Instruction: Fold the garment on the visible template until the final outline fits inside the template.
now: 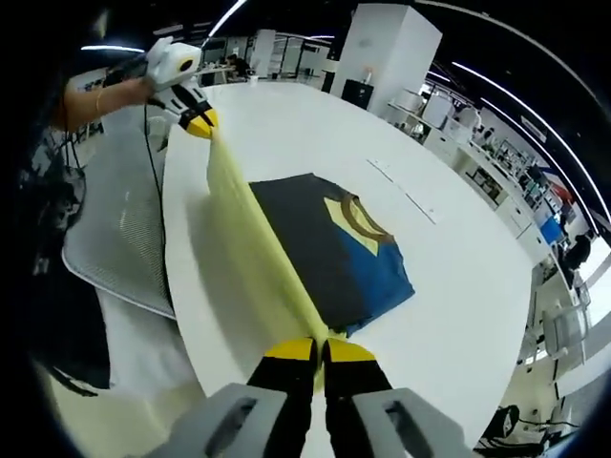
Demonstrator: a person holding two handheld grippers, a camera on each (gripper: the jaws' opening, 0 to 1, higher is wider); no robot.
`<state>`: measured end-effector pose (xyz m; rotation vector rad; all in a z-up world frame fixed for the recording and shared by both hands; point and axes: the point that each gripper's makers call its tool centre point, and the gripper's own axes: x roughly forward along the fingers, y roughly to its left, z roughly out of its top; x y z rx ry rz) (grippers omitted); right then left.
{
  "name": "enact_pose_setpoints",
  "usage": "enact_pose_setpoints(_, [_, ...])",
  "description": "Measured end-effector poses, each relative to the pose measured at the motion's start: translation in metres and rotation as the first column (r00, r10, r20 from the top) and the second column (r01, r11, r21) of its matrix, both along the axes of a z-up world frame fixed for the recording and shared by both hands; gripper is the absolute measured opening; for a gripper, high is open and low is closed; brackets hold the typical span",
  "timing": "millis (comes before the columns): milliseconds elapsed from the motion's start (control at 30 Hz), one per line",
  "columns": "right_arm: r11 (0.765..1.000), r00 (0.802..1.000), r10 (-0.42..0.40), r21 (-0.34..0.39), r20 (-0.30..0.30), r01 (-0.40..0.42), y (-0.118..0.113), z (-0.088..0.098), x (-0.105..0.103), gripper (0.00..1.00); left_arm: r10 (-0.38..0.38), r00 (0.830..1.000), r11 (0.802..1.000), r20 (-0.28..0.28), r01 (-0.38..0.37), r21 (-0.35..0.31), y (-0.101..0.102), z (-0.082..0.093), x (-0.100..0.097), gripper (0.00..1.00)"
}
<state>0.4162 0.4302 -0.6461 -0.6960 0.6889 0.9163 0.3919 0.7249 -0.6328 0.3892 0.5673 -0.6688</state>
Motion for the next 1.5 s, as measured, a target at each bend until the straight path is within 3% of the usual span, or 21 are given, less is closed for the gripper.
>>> enact_pose_setpoints(233, [0.999, 0.998, -0.002, -0.032, 0.066, 0.005, 0.006, 0.014, 0.026, 0.0, 0.064, 0.996, 0.998, 0.064, -0.063, -0.014, 0.005, 0.012, 0.03, 0.0])
enact_pose_setpoints(833, [0.998, 0.982, -0.067, 0.015, 0.177, 0.065, 0.018, 0.033, 0.094, 0.0, 0.189, 0.959, 0.981, 0.209, -0.192, -0.008, 0.017, 0.028, 0.098, 0.0])
enact_pose_setpoints(1033, [0.994, 0.972, -0.107, 0.037, 0.21, 0.101, 0.02, 0.037, 0.119, 0.0, 0.2, 0.953, 0.979, 0.229, -0.205, -0.004, 0.021, 0.03, 0.119, 0.0])
enact_pose_setpoints(1200, [0.994, 0.966, -0.112, 0.016, 0.231, 0.112, 0.023, 0.032, 0.137, 0.0, 0.225, 0.946, 0.974, 0.232, -0.225, -0.026, 0.024, 0.028, 0.136, 0.0])
enact_pose_setpoints(1333, [0.992, 0.967, -0.126, -0.001, 0.221, 0.129, 0.023, 0.022, 0.151, 0.0, 0.213, 0.939, 0.975, 0.27, -0.222, 0.003, 0.024, 0.026, 0.152, 0.0])
enact_pose_setpoints(1500, [0.987, 0.967, -0.16, -0.001, 0.198, 0.163, 0.021, 0.008, 0.167, 0.0, 0.231, 0.934, 0.97, 0.272, -0.244, 0.016, 0.023, 0.013, 0.171, 0.0])
